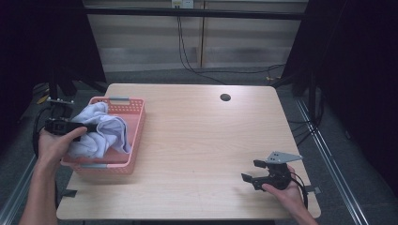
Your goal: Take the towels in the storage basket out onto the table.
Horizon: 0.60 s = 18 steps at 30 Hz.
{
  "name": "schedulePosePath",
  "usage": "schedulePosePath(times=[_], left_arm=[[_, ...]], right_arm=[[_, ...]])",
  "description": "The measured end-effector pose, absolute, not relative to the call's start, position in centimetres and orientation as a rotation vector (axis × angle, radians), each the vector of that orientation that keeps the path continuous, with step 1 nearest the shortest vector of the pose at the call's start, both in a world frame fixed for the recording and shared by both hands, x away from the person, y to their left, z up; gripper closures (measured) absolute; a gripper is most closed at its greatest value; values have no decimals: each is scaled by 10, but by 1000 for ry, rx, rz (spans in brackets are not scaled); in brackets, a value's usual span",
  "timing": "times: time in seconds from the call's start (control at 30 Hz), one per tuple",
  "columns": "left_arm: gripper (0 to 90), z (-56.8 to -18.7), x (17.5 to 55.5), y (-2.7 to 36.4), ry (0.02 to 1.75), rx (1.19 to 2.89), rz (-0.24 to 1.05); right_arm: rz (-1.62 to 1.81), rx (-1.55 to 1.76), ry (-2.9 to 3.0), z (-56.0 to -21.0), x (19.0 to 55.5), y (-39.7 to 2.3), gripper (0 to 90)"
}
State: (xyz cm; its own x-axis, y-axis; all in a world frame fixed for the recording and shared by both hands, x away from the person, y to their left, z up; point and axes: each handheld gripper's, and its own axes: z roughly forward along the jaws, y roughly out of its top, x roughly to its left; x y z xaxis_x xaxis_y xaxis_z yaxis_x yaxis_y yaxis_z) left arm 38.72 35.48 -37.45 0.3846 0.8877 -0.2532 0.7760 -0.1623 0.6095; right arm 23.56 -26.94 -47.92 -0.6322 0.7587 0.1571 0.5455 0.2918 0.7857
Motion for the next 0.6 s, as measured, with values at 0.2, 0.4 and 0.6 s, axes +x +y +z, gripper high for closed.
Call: schedulePosePath(times=[0.2,0.4,0.6], left_arm=[[506,-363,388,358,1406,1946,223],[506,-354,386,359,1392,1942,249],[505,-340,384,358,1367,1931,271]], right_arm=[[1255,1199,2319,-479,235,-270,216],[1255,1198,2320,-479,235,-270,216],[1255,1202,2318,-479,236,-270,216]])
